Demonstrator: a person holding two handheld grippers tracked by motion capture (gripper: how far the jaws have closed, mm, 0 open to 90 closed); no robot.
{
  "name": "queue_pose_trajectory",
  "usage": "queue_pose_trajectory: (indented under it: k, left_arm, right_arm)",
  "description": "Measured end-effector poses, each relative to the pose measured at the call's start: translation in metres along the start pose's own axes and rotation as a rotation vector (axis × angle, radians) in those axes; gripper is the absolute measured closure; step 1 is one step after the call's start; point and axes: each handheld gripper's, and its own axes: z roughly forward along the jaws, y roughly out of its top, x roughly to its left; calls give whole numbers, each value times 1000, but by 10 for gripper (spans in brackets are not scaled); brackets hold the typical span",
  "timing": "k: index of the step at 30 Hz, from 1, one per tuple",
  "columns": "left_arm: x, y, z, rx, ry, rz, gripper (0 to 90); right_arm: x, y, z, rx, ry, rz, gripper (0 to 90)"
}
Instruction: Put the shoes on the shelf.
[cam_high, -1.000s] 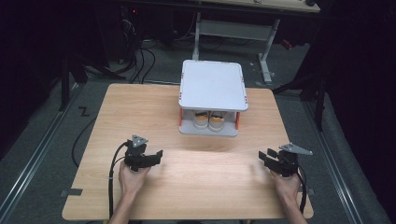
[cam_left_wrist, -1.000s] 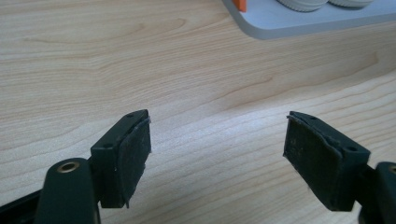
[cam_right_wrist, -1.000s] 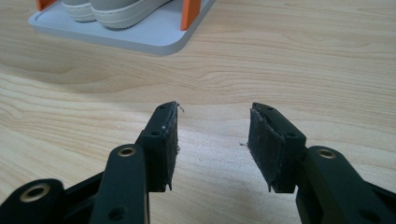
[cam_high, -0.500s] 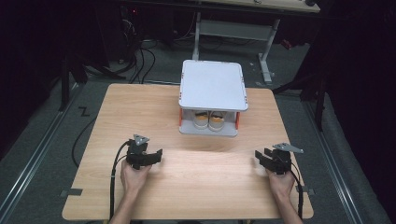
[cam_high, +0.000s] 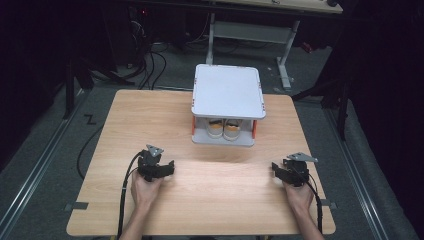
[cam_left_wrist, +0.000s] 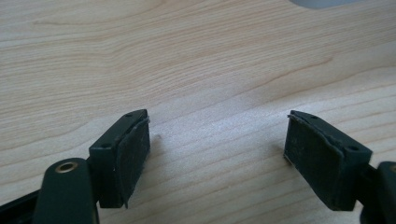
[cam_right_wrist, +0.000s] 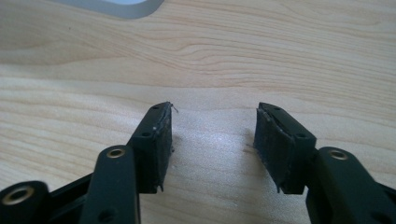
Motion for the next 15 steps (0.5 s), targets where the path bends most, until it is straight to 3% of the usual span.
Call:
queue_pose_trajectory:
  k: [15]
  left_arm:
    - [-2,-3,-1,-18,5,-10,215]
  right_arm:
    - [1,0,0,3,17,-16,408]
